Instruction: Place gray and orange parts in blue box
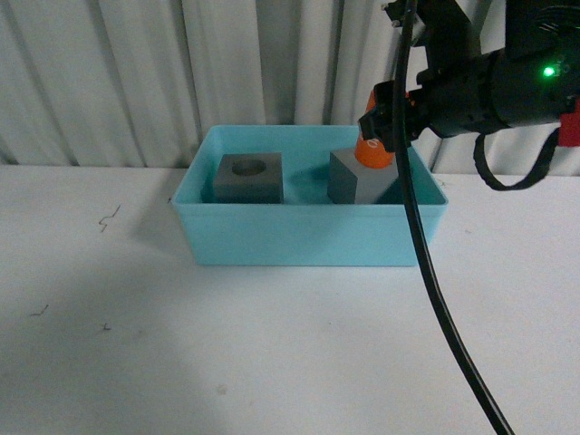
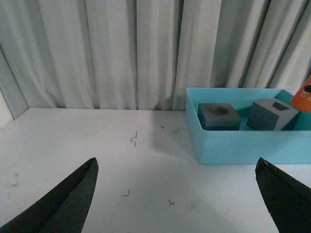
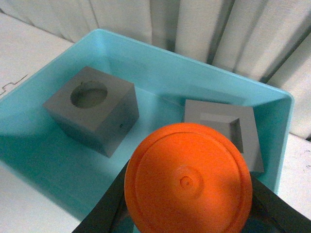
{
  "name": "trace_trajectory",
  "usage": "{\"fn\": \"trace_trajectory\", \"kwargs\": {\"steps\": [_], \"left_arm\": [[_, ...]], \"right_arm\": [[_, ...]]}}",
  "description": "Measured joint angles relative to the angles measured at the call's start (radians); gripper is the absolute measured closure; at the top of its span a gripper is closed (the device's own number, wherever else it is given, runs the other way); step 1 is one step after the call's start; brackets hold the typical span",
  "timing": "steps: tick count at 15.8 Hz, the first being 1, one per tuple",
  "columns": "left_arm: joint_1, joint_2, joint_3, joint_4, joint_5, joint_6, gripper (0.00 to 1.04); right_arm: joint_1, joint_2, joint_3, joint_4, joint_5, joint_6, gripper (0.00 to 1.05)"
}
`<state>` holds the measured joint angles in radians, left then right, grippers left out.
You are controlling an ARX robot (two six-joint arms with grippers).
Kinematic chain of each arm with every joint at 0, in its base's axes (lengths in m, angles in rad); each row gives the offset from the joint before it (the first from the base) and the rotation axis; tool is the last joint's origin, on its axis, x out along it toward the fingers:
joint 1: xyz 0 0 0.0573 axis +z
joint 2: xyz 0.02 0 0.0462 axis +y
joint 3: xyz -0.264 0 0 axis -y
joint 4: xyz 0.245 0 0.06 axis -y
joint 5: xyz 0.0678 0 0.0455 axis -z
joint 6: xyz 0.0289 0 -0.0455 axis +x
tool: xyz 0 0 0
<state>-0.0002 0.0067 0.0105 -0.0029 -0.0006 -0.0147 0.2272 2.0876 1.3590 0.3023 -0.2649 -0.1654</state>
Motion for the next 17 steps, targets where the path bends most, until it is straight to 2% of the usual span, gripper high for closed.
{"fn": "trace_trajectory", "kwargs": {"steps": [8,14,17], "left_arm": [[0.000,0.000,0.000,0.000,0.000,0.000,0.07],[0.000,0.000,0.000,0.000,0.000,0.000,0.07],[0.000,0.000,0.000,0.000,0.000,0.000,0.07]], "right_arm": [[0.005,0.194,0.241,-0.101,0.001,0.030,0.58],[0.055,0.309,0.439,-0.182,-0.017,0.042,0.58],[0.060,0.407,0.525,-0.228,0.007,0.042,0.58]]}}
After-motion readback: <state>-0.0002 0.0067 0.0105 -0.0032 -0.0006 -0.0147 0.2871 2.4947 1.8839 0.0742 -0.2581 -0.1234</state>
